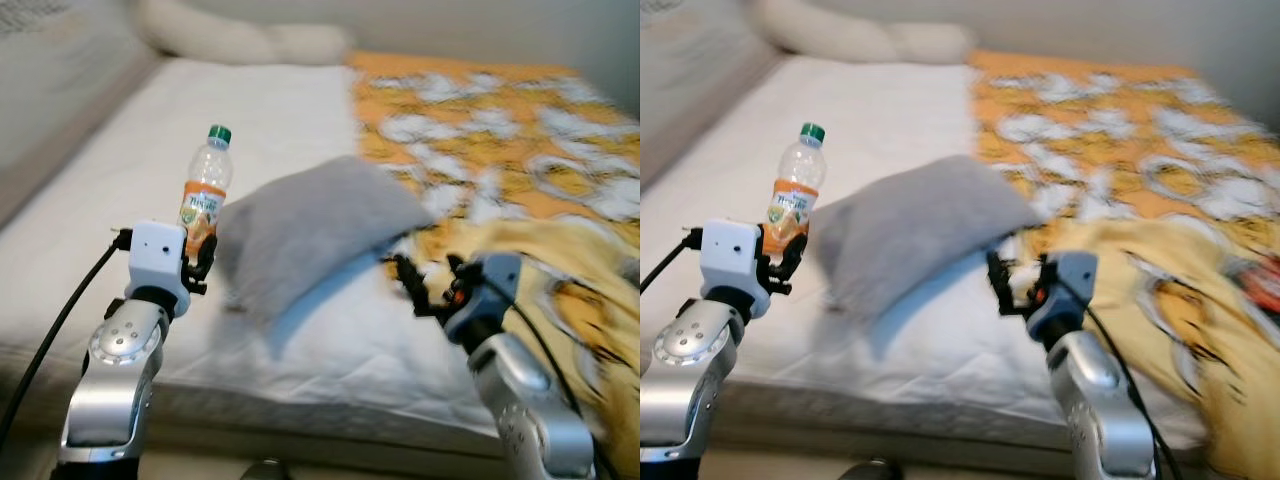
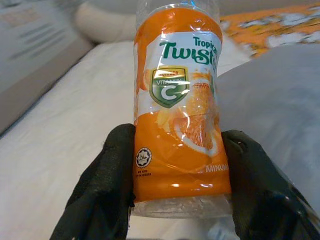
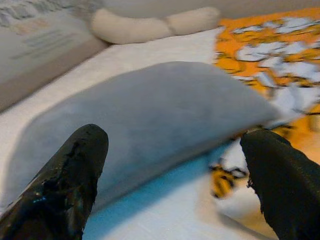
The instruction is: Clean up the room
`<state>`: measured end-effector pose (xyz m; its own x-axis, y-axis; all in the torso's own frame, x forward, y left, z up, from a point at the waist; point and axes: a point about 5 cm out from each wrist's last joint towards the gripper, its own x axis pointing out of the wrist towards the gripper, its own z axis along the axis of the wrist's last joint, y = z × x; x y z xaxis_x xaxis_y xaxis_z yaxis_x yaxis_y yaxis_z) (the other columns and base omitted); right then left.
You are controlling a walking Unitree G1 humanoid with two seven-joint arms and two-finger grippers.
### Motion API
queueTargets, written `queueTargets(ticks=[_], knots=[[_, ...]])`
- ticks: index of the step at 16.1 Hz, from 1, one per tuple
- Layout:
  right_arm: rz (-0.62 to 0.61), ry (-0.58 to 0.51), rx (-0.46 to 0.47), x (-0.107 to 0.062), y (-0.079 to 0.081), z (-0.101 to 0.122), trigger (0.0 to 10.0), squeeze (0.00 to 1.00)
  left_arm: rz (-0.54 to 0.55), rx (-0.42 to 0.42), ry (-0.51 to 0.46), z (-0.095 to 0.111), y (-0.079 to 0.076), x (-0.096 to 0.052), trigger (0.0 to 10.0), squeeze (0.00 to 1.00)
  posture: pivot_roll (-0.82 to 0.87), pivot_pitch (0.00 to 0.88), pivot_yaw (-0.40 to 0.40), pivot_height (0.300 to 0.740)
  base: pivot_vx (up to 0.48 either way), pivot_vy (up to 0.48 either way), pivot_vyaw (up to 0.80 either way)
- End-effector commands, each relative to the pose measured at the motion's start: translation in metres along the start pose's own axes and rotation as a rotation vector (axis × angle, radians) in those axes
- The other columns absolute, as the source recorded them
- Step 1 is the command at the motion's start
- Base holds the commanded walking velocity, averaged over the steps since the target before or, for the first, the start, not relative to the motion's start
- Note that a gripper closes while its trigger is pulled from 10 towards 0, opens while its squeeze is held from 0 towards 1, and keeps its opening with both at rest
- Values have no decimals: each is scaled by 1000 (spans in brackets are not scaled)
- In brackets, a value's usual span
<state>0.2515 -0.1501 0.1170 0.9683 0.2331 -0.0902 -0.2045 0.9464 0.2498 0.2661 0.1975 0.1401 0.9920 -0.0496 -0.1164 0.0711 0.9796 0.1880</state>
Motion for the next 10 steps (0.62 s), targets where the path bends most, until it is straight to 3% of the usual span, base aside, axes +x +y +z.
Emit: queueTargets(ticks=[1, 6, 10], knots=[[23, 13, 12, 2, 3, 0, 10000, 0, 4, -22, -17, 8, -1, 2, 10000, 0, 4, 0, -17, 740, 0, 0, 800], [21, 36, 7, 5, 3, -7, 10000, 0, -25, -35, 18, 1, -9, 2, 10000, 0, 12, 0, -21, 740, 0, 0, 800], [31, 36, 25, 7, 8, -7, 10000, 0, -11, 14, 2, 3, -7, 3, 10000, 0, 7, 0, -21, 740, 0, 0, 800]])
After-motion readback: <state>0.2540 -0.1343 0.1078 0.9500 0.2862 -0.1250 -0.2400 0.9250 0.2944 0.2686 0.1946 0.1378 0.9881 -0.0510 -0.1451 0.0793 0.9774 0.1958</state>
